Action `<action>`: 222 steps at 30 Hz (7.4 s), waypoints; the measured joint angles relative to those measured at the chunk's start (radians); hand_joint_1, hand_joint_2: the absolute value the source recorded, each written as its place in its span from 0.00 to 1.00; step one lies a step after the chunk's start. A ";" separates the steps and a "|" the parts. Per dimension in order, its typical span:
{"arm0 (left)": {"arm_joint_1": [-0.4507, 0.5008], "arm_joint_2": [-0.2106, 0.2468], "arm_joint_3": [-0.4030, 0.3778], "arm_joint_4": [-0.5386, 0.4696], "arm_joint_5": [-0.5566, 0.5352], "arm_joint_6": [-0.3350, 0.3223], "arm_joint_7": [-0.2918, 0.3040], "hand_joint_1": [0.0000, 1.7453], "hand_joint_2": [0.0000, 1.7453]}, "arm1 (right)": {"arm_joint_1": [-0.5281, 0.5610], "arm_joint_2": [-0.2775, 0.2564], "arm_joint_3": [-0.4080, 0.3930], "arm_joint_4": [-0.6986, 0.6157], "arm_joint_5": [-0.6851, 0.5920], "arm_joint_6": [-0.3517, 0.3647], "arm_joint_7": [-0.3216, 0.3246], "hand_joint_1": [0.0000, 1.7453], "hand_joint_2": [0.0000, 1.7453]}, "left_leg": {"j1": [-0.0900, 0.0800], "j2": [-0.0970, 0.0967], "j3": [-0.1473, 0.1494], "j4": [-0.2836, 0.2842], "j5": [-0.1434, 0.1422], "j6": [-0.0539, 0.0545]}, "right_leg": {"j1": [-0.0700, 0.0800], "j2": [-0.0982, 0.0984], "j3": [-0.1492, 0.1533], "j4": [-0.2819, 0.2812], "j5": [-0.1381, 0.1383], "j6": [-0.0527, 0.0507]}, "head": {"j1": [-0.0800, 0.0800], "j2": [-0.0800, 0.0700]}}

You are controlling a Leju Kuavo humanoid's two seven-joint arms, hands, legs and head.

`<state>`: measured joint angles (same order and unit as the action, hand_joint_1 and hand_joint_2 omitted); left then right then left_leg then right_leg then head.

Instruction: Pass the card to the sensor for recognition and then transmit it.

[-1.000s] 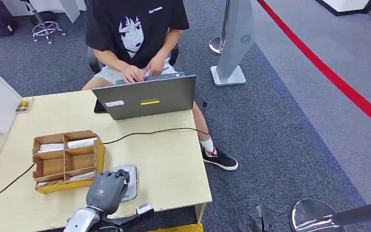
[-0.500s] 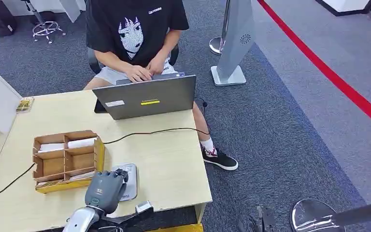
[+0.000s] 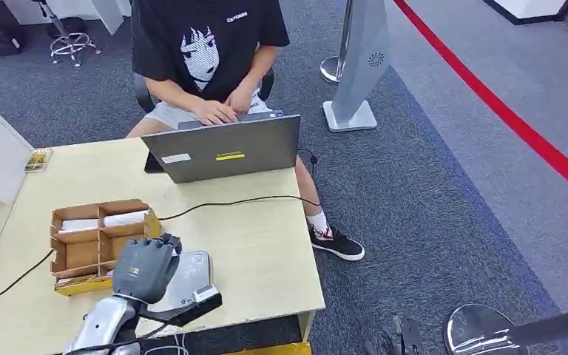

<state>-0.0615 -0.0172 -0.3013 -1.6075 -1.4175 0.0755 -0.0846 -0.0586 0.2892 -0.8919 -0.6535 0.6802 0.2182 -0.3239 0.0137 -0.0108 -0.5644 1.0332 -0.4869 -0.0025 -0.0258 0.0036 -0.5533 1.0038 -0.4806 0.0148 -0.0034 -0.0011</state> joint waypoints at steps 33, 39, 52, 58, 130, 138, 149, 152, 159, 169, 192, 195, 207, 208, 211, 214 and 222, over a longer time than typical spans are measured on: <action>-0.255 0.059 0.212 0.044 -0.042 -0.099 0.073 1.00 1.00 | -0.004 0.006 0.004 -0.006 0.040 -0.005 0.027 0.00 1.00 | 0.000 0.000 -0.001 0.000 0.002 0.000 | 0.000 0.000 0.000 0.001 0.001 0.000 | 0.000 0.000; -0.257 0.059 0.212 0.044 -0.045 -0.095 0.072 1.00 1.00 | -0.003 0.009 0.004 -0.013 0.041 0.001 0.030 0.00 1.00 | 0.000 0.000 -0.001 0.000 0.002 0.000 | 0.000 0.001 -0.001 0.001 0.001 0.000 | 0.000 0.000; -0.246 0.056 0.213 0.029 -0.045 -0.067 0.072 0.00 1.00 | -0.002 0.016 0.003 -0.024 0.044 0.004 0.034 0.00 1.00 | 0.000 0.000 -0.001 0.000 0.002 0.000 | 0.000 0.000 -0.001 0.000 0.001 0.000 | 0.000 0.000; -0.221 0.051 0.218 -0.007 -0.003 -0.054 0.036 0.00 1.00 | -0.001 0.020 0.003 -0.024 0.042 -0.010 0.027 0.00 1.00 | 0.000 0.000 -0.001 0.000 0.002 0.000 | 0.000 0.000 -0.001 0.001 0.001 0.000 | 0.000 0.000; 0.164 0.112 0.174 -0.121 -0.003 0.021 0.013 0.00 1.00 | 0.043 0.037 -0.033 -0.155 -0.048 0.040 0.049 0.00 1.00 | 0.000 0.001 -0.003 0.000 0.002 0.000 | 0.000 0.001 -0.004 0.000 0.001 0.001 | 0.000 0.000; 0.162 0.028 0.215 -0.111 0.010 0.020 0.021 0.00 1.00 | 0.043 0.037 -0.035 -0.155 -0.045 0.044 0.049 0.00 1.00 | -0.001 0.001 -0.004 0.000 0.002 0.000 | 0.000 0.001 -0.004 0.000 0.001 0.001 | 0.000 0.000; 0.159 -0.069 0.263 -0.100 0.003 -0.033 0.033 0.00 1.00 | 0.043 0.037 -0.041 -0.155 -0.028 0.045 0.052 0.00 1.00 | -0.001 0.001 -0.004 0.000 0.002 0.000 | 0.000 0.001 -0.004 0.000 0.001 0.001 | 0.000 0.000; 0.156 -0.084 0.277 -0.099 0.001 -0.034 0.033 0.00 1.00 | 0.043 0.037 -0.041 -0.155 -0.022 0.046 0.052 0.00 1.00 | 0.000 0.001 -0.004 0.000 0.002 0.000 | 0.000 0.001 -0.004 0.000 0.001 0.001 | 0.000 0.000; 0.147 -0.103 0.297 -0.098 0.000 -0.037 0.034 0.00 1.00 | 0.043 0.037 -0.041 -0.155 -0.013 0.046 0.053 0.00 1.00 | 0.000 0.000 -0.004 0.000 0.002 0.000 | 0.000 0.000 -0.004 0.000 0.001 0.001 | 0.000 0.000; 0.122 -0.128 0.332 -0.081 -0.026 -0.055 0.057 0.00 1.00 | 0.042 0.037 -0.041 -0.155 0.007 0.044 0.060 0.00 1.00 | 0.000 0.000 -0.004 0.000 0.002 0.000 | 0.000 0.000 -0.004 0.000 0.001 0.001 | 0.000 0.000; 0.077 -0.059 0.352 0.023 -0.066 -0.030 0.010 0.00 1.00 | 0.042 0.037 -0.042 -0.155 0.042 0.043 0.053 0.00 1.00 | 0.000 0.000 -0.004 0.000 0.002 0.000 | 0.000 0.000 -0.004 0.000 0.001 0.001 | 0.000 0.000; 0.081 -0.039 0.327 0.030 -0.055 -0.008 -0.010 0.00 1.00 | 0.042 0.037 -0.042 -0.155 0.042 0.043 0.049 0.00 1.00 | 0.000 0.000 -0.004 0.000 0.002 0.000 | 0.000 0.000 -0.004 0.000 0.001 0.001 | 0.000 0.000; 0.089 -0.017 0.294 0.036 -0.052 0.000 -0.011 0.00 1.00 | 0.042 0.037 -0.042 -0.154 0.042 0.043 0.049 0.00 1.00 | 0.000 0.000 -0.004 0.000 0.002 0.000 | 0.000 0.000 -0.004 0.000 0.001 0.001 | 0.000 0.000; 0.089 -0.016 0.293 0.036 -0.051 0.000 -0.011 0.00 1.00 | 0.042 0.037 -0.042 -0.154 0.042 0.043 0.049 0.00 1.00 | 0.000 0.000 -0.004 0.000 0.002 0.000 | 0.000 0.000 -0.004 0.000 0.001 0.001 | 0.000 0.000; 0.089 -0.015 0.288 0.036 -0.048 0.003 -0.011 0.00 1.00 | 0.042 0.037 -0.042 -0.154 0.042 0.043 0.049 0.00 1.00 | 0.000 0.000 -0.004 0.000 0.002 0.000 | 0.000 0.000 -0.004 0.000 0.001 0.001 | 0.000 0.000; 0.089 -0.010 0.280 0.036 -0.045 0.008 -0.011 0.00 1.00 | 0.042 0.037 -0.042 -0.154 0.042 0.042 0.048 0.00 1.00 | 0.000 0.000 -0.004 0.000 0.002 0.000 | 0.000 0.000 -0.004 0.000 0.001 0.001 | 0.000 0.000; 0.090 -0.006 0.265 0.036 -0.045 0.009 -0.011 1.00 1.00 | 0.042 0.037 -0.042 -0.151 0.042 0.041 0.045 0.00 1.00 | 0.000 0.000 -0.004 0.000 0.002 0.000 | 0.000 0.000 -0.004 0.000 0.001 0.001 | 0.000 0.000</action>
<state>0.0281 -0.0233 -0.0362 -1.5717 -1.4626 0.0843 -0.0954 -0.0168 0.3262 -0.9339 -0.8045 0.7221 0.2590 -0.2788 0.0132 -0.0106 -0.5681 1.0332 -0.4854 -0.0023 -0.0263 0.0040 -0.5570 1.0039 -0.4794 0.0159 -0.0034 -0.0011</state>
